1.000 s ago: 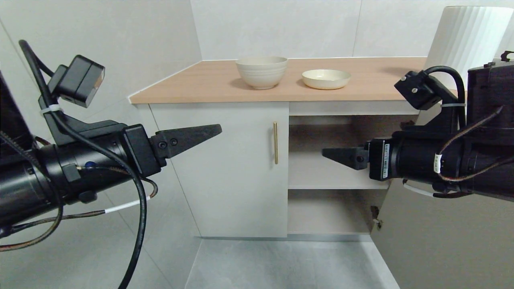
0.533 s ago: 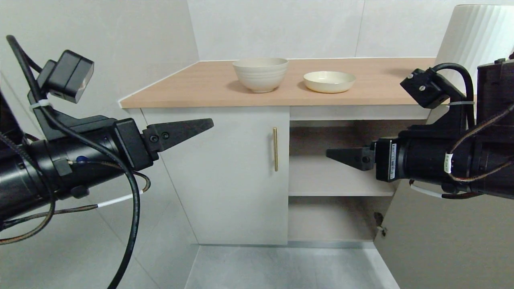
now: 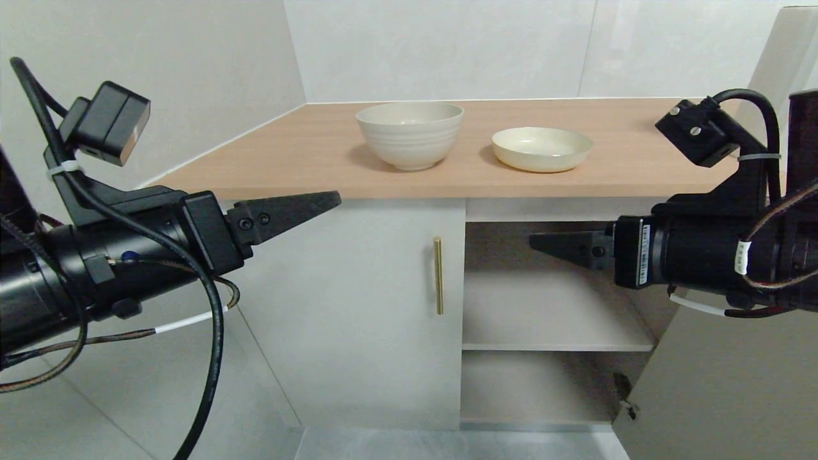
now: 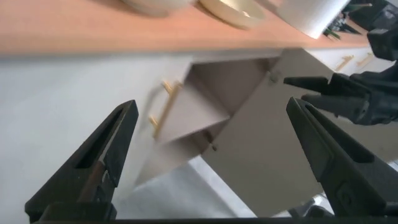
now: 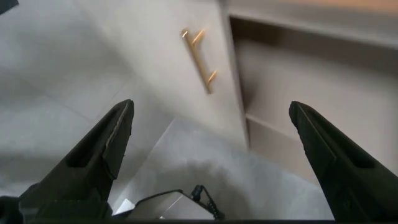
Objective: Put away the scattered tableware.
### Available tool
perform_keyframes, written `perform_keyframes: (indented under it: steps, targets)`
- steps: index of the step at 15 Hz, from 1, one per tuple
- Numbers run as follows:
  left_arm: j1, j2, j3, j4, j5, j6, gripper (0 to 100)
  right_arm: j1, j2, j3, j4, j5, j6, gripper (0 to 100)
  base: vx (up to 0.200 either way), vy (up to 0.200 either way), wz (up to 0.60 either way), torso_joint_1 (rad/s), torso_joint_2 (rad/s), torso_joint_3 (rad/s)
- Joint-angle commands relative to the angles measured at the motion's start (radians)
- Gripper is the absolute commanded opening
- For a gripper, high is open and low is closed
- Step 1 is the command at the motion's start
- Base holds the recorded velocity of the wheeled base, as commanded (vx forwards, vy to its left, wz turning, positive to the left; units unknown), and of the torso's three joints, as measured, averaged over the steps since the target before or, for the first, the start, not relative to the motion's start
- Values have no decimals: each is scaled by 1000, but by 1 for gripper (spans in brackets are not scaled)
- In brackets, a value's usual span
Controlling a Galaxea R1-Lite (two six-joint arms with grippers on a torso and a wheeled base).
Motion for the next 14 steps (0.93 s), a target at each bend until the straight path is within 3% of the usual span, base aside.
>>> perform_keyframes:
  steps: [1,3,14]
  targets:
    - [0,4,3,-1,0,1,100,3,-14,0,1,0,6,100,200,0,0,2,2,2]
    - [0,2,11,-2,0,21,100,2,-33,15,-4,11,6,100,100,0,0,6,4,-1]
    - [-2,8,12,-1,-3,21,100,2,-42,29,-7,15,3,100,0,0,0,6,-20,-15]
